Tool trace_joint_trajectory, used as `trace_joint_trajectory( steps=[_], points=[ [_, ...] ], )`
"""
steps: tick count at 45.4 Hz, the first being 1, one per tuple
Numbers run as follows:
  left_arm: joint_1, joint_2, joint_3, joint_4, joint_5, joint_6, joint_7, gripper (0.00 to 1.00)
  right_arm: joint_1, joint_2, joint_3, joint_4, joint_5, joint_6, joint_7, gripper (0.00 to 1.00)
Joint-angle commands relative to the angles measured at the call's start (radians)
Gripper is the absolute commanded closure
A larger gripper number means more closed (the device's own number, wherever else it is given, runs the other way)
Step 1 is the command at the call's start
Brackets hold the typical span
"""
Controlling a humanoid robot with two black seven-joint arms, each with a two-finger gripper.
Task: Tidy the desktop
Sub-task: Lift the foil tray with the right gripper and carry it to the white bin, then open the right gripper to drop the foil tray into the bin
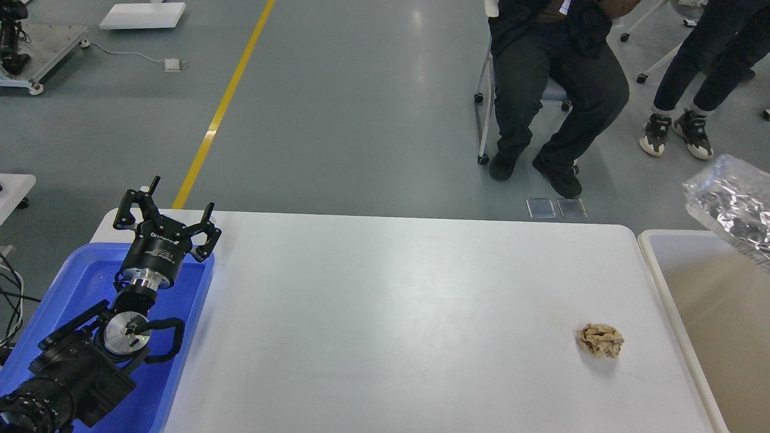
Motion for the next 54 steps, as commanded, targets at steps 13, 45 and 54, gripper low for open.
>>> trace_joint_trajectory(
  steps=[13,45,54],
  points=[
    [0.0,0.0,0.0,0.0,-0.001,0.001,0.0,0.0,-0.36,0.276,0.019,-0.446,0.289,-0.097,-0.004,1.0],
    [0.0,0.0,0.0,0.0,-0.001,0.001,0.0,0.0,-0.526,0.501,0.168,-0.667,0.37,-0.115,-0.06,1.0],
    [0.0,0.0,0.0,0.0,-0.001,0.001,0.0,0.0,-0.555,0.505,0.215,-0.667,0.37,-0.142,-0.053,0.0]
  ],
)
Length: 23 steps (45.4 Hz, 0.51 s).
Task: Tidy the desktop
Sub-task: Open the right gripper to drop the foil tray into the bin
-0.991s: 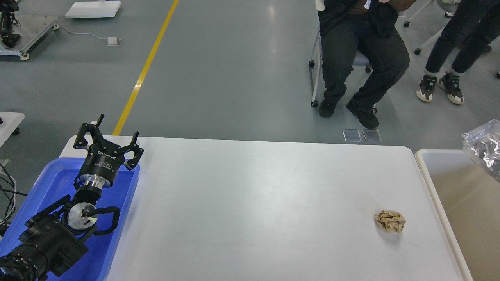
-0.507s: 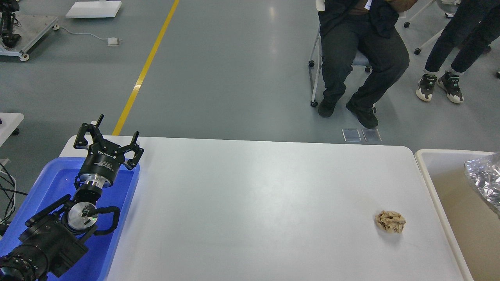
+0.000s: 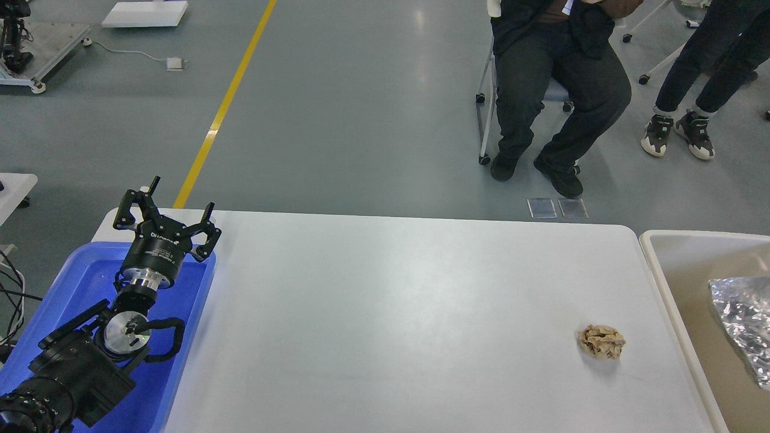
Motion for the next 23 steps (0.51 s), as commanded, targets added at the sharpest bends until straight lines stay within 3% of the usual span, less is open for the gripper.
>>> trace_joint_trajectory(
  steps=[1,23],
  points=[
    [0.0,0.0,0.0,0.0,0.0,0.0,0.0,0.0,-0.038,0.023,0.058,-0.02,0.005,-0.022,-0.001,0.0],
    [0.0,0.0,0.0,0.0,0.001,0.0,0.0,0.0,0.066,0.023,0.154,-0.003,0.006,-0.018,0.006,0.0]
  ],
)
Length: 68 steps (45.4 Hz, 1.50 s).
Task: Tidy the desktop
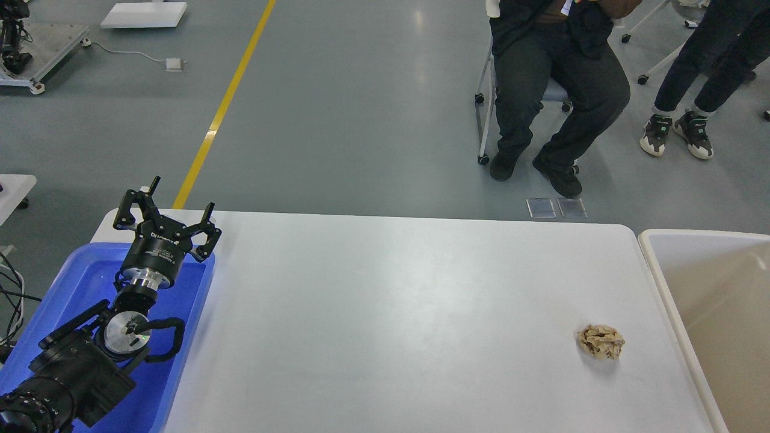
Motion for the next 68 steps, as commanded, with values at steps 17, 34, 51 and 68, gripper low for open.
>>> trace_joint_trajectory(
  steps=[17,34,51,68],
  points=[
    [0.0,0.0,0.0,0.0,-0.001,0.0,0.0,0.0,0.196,-0.106,0.587,0.363,0.004,0.014,0.023,0.0],
    [0.0,0.0,0.002,0.0,-0.001,0.002,0.0,0.0,0.189,-0.16,0.815,0.736,0.284,0.147,0.022,0.0],
    [0.0,0.0,0.003,0.0,-0.001,0.003,-0.002,0.0,0.202,-0.06,0.91,0.762,0.321,0.252,0.022,0.0],
    [0.0,0.0,0.003,0.0,-0.001,0.003,-0.002,0.0,0.208,0.037,0.932,0.782,0.304,0.255,0.022,0.0]
  ],
)
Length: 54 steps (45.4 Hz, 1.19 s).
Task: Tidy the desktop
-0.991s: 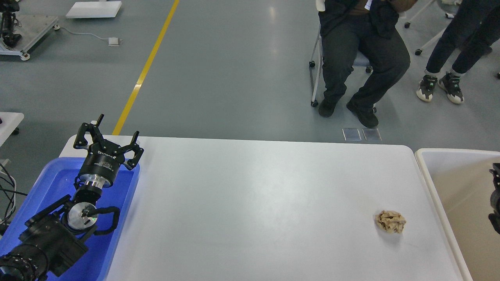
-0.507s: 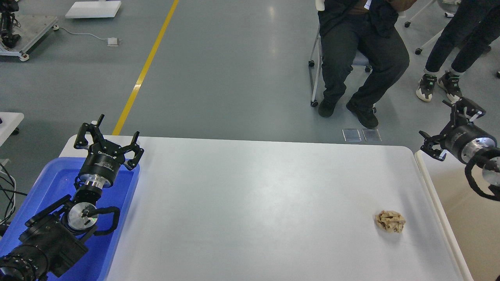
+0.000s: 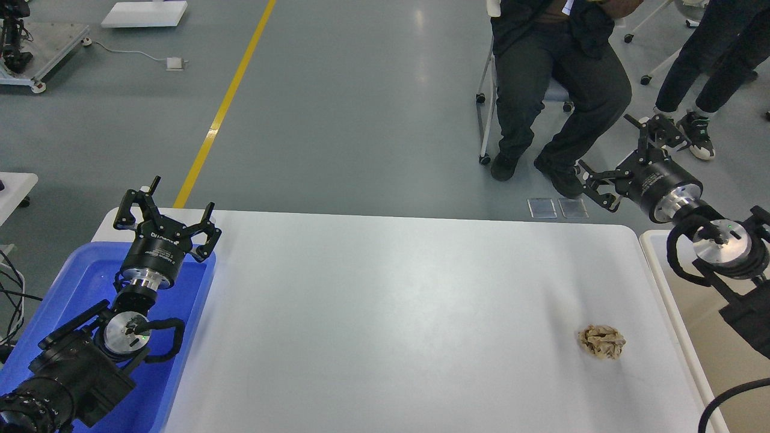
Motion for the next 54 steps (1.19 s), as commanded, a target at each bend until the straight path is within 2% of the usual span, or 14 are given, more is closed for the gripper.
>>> trace_joint_trajectory(
  steps=[1,10,22,31,41,50,54],
  points=[
    [0.0,0.0,0.001,0.0,0.0,0.0,0.0,0.0,0.005,0.043,0.022,0.029,0.0,0.005,0.0,0.0],
    [0.0,0.0,0.001,0.0,0.0,0.0,0.0,0.0,0.003,0.065,0.048,0.038,0.014,0.021,-0.006,0.0],
    [0.0,0.0,0.0,0.0,0.0,0.0,0.0,0.0,-0.012,0.175,0.079,0.013,0.013,0.008,0.0,0.0],
    [0.0,0.0,0.0,0.0,0.0,0.0,0.0,0.0,-0.008,0.27,0.103,-0.155,0.013,0.013,0.001,0.0],
    [0.0,0.0,0.0,0.0,0.0,-0.001,0.0,0.0,-0.014,0.304,0.102,-0.24,0.013,0.024,0.003,0.0],
    [0.0,0.0,0.0,0.0,0.0,-0.001,0.0,0.0,-0.014,0.313,0.09,-0.241,0.011,0.03,0.001,0.0],
    [0.0,0.0,0.0,0.0,0.0,0.0,0.0,0.0,-0.017,0.313,0.09,-0.241,0.013,0.085,0.003,0.0]
  ],
)
